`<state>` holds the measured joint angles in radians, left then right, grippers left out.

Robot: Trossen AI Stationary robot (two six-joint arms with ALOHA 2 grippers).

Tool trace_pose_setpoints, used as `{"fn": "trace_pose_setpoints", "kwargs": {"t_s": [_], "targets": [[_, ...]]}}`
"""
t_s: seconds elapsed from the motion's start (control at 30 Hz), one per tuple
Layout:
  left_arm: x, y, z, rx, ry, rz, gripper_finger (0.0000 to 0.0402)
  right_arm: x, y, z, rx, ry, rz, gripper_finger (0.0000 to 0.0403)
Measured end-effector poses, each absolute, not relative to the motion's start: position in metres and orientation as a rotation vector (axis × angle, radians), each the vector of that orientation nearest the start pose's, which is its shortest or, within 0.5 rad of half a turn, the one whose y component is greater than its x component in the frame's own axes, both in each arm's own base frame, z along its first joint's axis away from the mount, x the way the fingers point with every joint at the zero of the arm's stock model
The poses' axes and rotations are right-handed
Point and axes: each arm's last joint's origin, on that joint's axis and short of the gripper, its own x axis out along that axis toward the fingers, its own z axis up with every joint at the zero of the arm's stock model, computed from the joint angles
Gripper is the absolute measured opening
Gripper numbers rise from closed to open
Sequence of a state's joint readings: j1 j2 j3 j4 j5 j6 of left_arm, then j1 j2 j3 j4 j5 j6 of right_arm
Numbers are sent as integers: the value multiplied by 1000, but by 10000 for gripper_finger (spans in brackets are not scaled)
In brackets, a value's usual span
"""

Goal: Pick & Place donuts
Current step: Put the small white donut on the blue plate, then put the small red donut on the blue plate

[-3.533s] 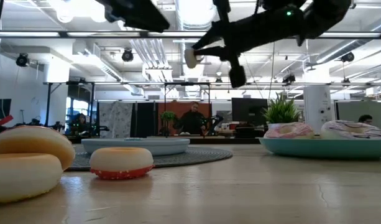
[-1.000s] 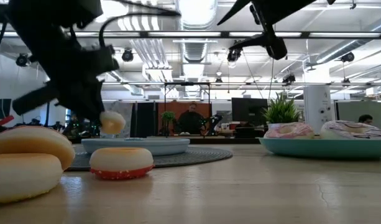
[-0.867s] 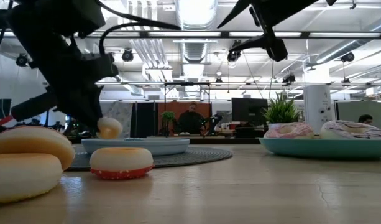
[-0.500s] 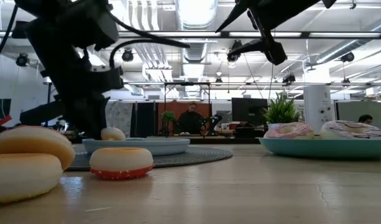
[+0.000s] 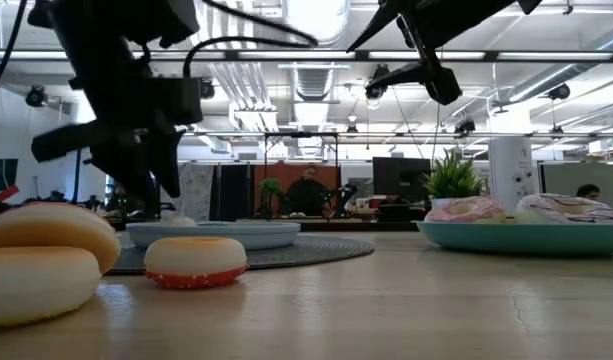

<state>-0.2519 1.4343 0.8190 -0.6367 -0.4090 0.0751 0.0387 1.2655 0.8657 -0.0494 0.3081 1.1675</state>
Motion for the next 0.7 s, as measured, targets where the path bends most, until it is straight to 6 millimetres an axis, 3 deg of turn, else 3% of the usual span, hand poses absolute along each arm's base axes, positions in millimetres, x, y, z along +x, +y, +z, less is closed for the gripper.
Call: {"fn": "trace_pose_setpoints", "kwargs": {"t_s": [0.2,0.47,0.6,0.7], "targets": [[234,-55,199,352,1191,77,135,278,12,266,1001,425,-288,242],[203,-72,225,136,1051,106,135,300,40,221,927,711,-109,242],[193,-82,233,-38,1000,150,135,319,61,209,779,767,-5,235],[188,-89,236,-139,975,174,135,334,83,208,560,777,129,228]]}}
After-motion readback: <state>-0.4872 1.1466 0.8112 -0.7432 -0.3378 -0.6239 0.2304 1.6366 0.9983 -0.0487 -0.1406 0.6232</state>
